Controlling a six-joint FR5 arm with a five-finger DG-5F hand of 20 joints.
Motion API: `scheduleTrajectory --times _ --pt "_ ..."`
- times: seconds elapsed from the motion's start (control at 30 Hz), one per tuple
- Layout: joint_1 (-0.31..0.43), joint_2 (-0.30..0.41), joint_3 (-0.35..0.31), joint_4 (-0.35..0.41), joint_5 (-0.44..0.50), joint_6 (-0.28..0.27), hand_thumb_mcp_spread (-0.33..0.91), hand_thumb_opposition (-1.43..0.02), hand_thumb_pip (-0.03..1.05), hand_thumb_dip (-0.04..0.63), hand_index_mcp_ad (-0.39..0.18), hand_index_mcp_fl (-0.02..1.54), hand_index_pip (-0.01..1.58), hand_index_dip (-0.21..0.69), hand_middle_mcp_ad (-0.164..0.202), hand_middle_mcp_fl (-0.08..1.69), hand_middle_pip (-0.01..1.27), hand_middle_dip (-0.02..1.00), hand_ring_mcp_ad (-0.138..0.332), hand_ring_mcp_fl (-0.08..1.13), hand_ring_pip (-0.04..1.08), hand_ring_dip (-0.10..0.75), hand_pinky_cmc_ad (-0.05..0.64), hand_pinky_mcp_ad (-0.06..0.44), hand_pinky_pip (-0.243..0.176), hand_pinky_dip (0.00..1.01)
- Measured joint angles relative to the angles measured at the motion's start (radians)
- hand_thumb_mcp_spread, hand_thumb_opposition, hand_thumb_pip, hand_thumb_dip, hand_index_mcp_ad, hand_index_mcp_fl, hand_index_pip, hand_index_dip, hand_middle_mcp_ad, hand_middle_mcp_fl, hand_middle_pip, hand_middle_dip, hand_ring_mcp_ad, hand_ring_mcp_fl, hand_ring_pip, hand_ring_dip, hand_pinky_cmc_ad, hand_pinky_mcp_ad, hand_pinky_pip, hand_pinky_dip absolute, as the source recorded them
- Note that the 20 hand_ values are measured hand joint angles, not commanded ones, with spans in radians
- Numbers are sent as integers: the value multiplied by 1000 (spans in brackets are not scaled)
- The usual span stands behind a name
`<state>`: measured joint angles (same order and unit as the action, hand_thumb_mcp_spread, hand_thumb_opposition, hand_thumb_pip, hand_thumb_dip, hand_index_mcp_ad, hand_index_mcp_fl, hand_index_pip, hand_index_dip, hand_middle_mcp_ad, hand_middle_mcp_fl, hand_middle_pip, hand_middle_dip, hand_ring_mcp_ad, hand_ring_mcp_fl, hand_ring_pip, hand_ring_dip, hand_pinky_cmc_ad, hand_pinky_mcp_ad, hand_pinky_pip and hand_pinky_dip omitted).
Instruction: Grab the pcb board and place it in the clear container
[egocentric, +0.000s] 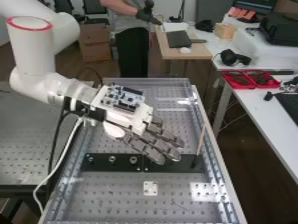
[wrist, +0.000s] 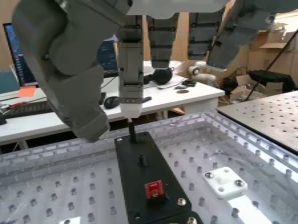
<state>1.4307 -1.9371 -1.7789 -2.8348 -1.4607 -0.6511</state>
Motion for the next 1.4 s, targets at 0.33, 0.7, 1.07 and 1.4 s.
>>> scheduleTrajectory --times 0.33,0.7,1.07,1.4 --pt "-11 -37 -3 66 -22 -10 428 -864 689 258 -40 31 1525 141 61 52 122 127 169 5 75 14 246 133 -75 286" --pt "-28 -72 -2 115 -67 -16 461 -862 689 269 -58 31 1560 171 61 108 120 140 171 9 87 14 246 133 -75 239" --pt "-35 -106 5 135 -91 -20 468 -876 681 281 -59 24 1560 188 61 108 124 155 171 9 89 16 246 133 -75 225" --pt "-53 -145 17 139 -98 -30 468 -876 674 278 -63 54 1560 188 58 122 124 157 171 9 89 16 246 134 -70 220"
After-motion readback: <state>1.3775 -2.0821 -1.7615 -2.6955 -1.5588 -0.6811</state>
